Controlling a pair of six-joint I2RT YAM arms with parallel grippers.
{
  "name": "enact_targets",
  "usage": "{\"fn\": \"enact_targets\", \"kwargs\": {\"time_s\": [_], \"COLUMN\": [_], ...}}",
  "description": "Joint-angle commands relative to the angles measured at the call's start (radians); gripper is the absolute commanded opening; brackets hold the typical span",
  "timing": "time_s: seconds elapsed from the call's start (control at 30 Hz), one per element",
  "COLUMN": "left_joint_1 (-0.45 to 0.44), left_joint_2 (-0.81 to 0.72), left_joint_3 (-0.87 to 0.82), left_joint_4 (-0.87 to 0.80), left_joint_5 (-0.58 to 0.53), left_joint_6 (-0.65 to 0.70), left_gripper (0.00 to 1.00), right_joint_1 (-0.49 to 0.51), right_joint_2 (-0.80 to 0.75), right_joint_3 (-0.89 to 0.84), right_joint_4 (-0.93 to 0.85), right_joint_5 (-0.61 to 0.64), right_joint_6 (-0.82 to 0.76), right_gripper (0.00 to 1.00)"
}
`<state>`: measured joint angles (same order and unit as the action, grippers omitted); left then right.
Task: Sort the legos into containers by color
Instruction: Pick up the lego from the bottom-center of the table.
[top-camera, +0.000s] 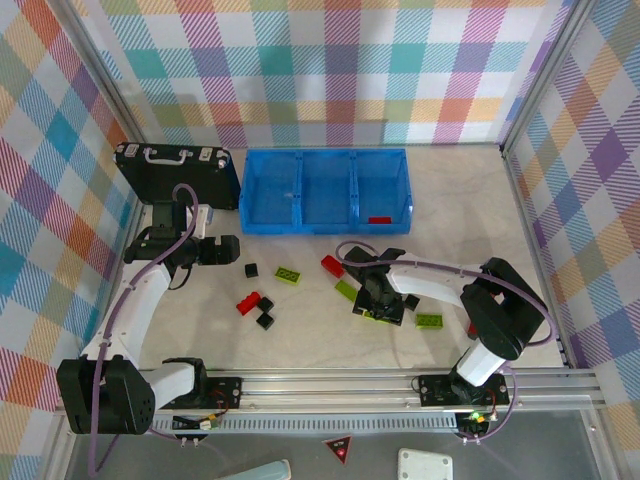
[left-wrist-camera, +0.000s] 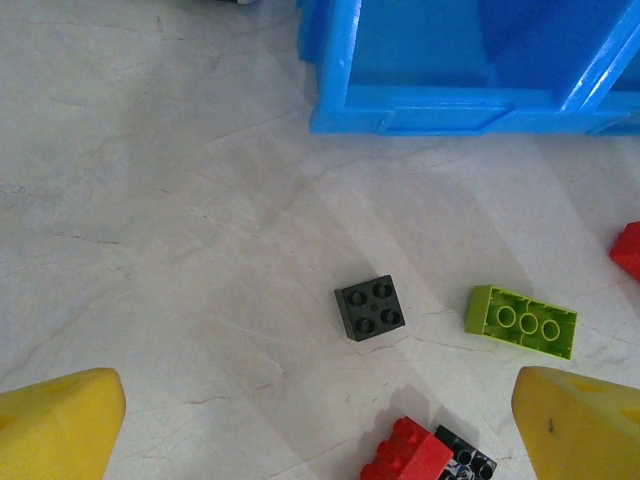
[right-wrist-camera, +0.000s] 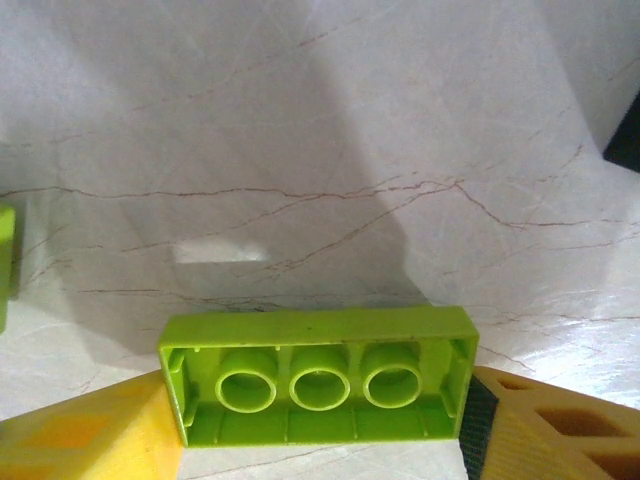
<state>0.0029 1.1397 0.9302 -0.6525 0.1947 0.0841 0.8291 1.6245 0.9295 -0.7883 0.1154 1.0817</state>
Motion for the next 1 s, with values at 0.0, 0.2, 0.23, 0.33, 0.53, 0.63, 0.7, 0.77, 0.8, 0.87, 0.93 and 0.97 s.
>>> {"fn": "enact_targets", "kwargs": {"time_s": [0.0, 0.2, 0.23, 0.33, 0.53, 0.63, 0.7, 0.77, 0.8, 0.87, 0.93, 0.97], "left_joint_1": [0.014, 0.014, 0.014, 0.014, 0.014, 0.014, 0.014, 0.014, 0.013, 0.014, 0.014, 0.014], "left_joint_2": [0.002, 0.0, 0.0, -0.003, -0.004, -0.003, -0.004, -0.004, -0.004, -0.003, -0.004, -0.002], "left_joint_3": [0.016, 0.016, 0.016, 0.016, 0.016, 0.016, 0.016, 0.016, 0.016, 0.016, 0.016, 0.016], "left_joint_4": [-0.003, -0.002, -0.004, -0.004, -0.003, -0.003, -0.004, -0.005, -0.004, -0.004, -0.004, -0.005], "left_joint_5": [0.022, 0.02, 0.019, 0.018, 0.023, 0.022, 0.023, 0.022, 0.02, 0.019, 0.021, 0.021], "left_joint_6": [0.017, 0.017, 0.018, 0.017, 0.017, 0.018, 0.018, 0.018, 0.017, 0.017, 0.017, 0.018], "left_gripper": [0.99, 0.99, 0.99, 0.99, 0.99, 0.99, 0.99, 0.99, 0.99, 0.99, 0.99, 0.99], "right_joint_1": [0.007, 0.006, 0.006, 0.003, -0.013, -0.026, -0.038, -0.05, -0.056, -0.069, -0.079, -0.084], "right_joint_2": [-0.013, -0.016, -0.014, -0.004, 0.046, 0.08, 0.108, 0.14, 0.157, 0.198, 0.234, 0.254], "right_joint_3": [0.005, 0.064, 0.082, 0.128, 0.253, 0.328, 0.385, 0.444, 0.473, 0.54, 0.594, 0.622], "right_joint_4": [-0.042, -0.088, -0.1, -0.119, -0.156, -0.172, -0.182, -0.19, -0.193, -0.21, -0.219, -0.221], "right_joint_5": [0.021, 0.051, 0.059, 0.075, 0.087, 0.091, 0.087, 0.087, 0.086, 0.086, 0.087, 0.087], "right_joint_6": [0.013, -0.028, -0.039, -0.077, -0.171, -0.227, -0.264, -0.308, -0.328, -0.368, -0.397, -0.411], "right_gripper": [0.69, 0.67, 0.67, 0.67, 0.67, 0.67, 0.67, 0.67, 0.67, 0.67, 0.67, 0.67]}}
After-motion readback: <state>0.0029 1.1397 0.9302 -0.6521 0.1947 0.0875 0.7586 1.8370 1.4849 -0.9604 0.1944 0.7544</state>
